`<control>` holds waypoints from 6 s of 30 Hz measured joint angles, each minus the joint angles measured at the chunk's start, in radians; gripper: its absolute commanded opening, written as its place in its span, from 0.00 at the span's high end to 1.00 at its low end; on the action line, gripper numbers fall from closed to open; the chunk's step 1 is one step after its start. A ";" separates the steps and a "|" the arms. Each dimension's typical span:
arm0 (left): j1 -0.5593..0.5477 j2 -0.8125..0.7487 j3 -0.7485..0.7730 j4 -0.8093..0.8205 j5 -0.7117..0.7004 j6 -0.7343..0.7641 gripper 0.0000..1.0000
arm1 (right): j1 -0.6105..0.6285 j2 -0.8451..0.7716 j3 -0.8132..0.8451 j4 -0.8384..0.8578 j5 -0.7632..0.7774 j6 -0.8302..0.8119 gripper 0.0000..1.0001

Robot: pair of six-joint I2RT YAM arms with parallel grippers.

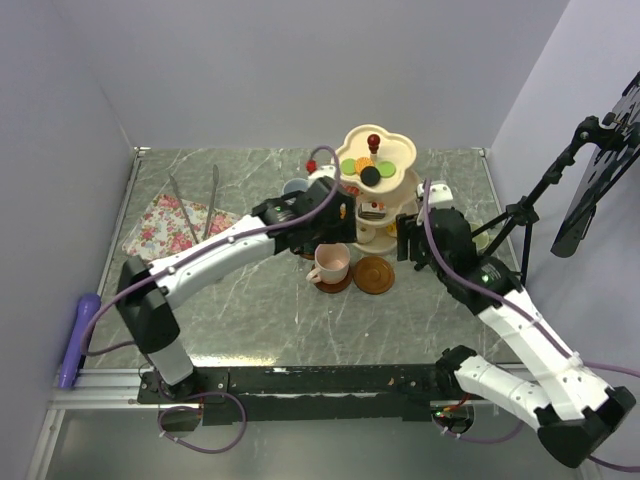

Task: Serve the afternoon tea
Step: Pick up the cup at the center of the board, then place the cup at the center of the board.

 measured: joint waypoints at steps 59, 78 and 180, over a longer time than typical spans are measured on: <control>0.541 -0.423 -0.394 0.129 0.082 0.042 0.11 | -0.589 0.843 0.222 0.041 -0.030 -0.089 0.67; 0.542 -0.451 -0.439 0.126 0.101 0.033 0.12 | -0.606 0.749 0.222 0.071 -0.243 -0.190 1.00; 0.748 -0.695 -0.603 0.010 0.238 0.351 0.13 | 0.792 0.840 0.272 0.020 -0.252 -0.626 0.43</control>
